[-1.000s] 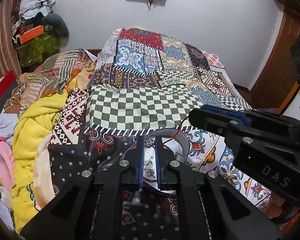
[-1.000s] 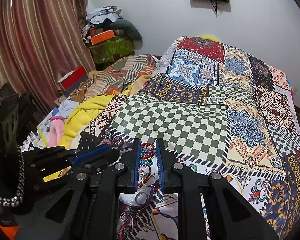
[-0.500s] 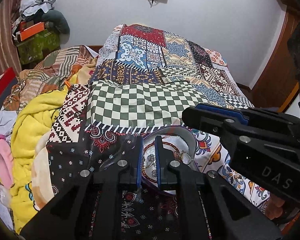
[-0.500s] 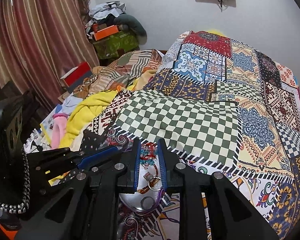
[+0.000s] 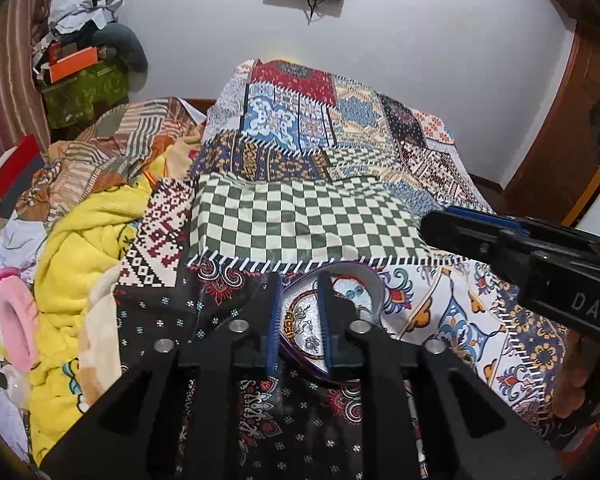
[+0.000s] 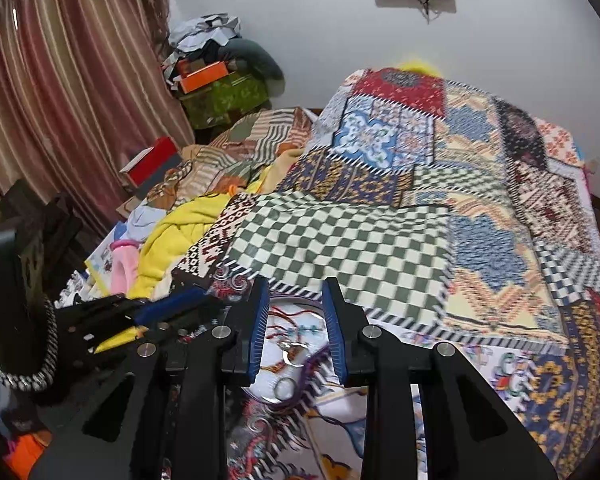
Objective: Organize jewelry
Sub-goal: 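Open the left tool over the tin while the right tool releases the bracelet into it, then reach the left tool to a plain gold ring on the quilt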
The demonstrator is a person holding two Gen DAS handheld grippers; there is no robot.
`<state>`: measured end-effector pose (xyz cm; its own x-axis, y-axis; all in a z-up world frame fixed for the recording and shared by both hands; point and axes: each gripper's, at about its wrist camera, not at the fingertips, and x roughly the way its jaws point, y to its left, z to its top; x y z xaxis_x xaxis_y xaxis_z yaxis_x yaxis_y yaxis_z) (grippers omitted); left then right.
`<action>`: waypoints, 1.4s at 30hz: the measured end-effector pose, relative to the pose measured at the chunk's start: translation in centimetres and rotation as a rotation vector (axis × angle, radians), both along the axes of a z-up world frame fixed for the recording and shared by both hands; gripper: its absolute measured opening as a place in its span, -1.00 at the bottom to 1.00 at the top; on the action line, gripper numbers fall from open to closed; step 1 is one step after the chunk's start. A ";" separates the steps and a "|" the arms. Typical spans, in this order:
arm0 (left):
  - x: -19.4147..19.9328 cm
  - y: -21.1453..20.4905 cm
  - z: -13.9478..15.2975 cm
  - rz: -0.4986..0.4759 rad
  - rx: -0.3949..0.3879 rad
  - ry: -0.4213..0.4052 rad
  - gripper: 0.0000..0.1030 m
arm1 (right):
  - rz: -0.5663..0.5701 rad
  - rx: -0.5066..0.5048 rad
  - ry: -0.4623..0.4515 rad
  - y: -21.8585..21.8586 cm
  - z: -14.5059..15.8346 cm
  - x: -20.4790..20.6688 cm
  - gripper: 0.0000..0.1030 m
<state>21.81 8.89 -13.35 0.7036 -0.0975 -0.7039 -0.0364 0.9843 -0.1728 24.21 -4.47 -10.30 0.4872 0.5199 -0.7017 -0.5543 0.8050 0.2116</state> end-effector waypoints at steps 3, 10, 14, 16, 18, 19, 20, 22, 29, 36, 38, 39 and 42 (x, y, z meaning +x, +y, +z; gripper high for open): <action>-0.8 -0.5 1.2 -0.004 0.013 -0.021 -0.46 | -0.021 -0.023 -0.024 -1.2 0.6 -0.5 -0.52; -2.7 -2.4 2.9 -0.030 0.035 -0.046 0.03 | -0.103 -0.051 -0.070 -5.5 1.6 -1.9 -0.09; -3.4 -3.7 2.9 -0.053 0.032 -0.031 0.14 | -0.144 -0.073 -0.066 -7.7 1.8 -2.1 -0.09; -3.6 -4.4 2.6 -0.066 0.030 -0.015 0.15 | -0.159 -0.088 -0.066 -8.6 1.9 -2.3 -0.09; -3.8 -5.2 2.2 -0.081 0.028 0.000 0.15 | -0.171 -0.111 -0.074 -9.5 1.9 -2.7 -0.09; -3.9 -5.5 2.0 -0.088 0.028 0.008 0.15 | -0.172 -0.120 -0.079 -10.0 2.0 -3.0 -0.09; -3.9 -6.0 1.7 -0.098 0.027 0.018 0.15 | -0.171 -0.127 -0.083 -10.3 2.0 -3.4 -0.09; -4.1 -6.8 1.1 -0.116 0.030 0.036 0.15 | -0.168 -0.156 -0.095 -11.0 2.0 -4.1 -0.09; -4.6 -10.1 -1.7 -0.188 0.023 0.113 0.15 | -0.165 -0.219 -0.027 -12.9 -1.0 -5.1 -0.09; -4.5 -13.5 -4.9 -0.266 0.054 0.193 0.15 | -0.154 -0.255 0.061 -14.0 -4.7 -6.2 -0.09; -4.3 -14.2 -5.8 -0.280 0.062 0.211 0.15 | -0.147 -0.261 0.075 -14.1 -5.4 -6.3 -0.09; -4.1 -14.6 -6.4 -0.286 0.063 0.222 0.15 | -0.142 -0.263 0.082 -14.2 -5.6 -6.4 -0.09; -3.6 -15.1 -7.6 -0.295 0.064 0.248 0.11 | -0.128 -0.270 0.096 -14.0 -6.2 -6.5 -0.09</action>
<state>18.20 -6.23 -20.95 0.4595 -0.2204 -0.8604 0.2170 0.9672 -0.1319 17.71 -18.47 -16.54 0.4618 0.2467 -0.8520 -0.4323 0.9013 0.0267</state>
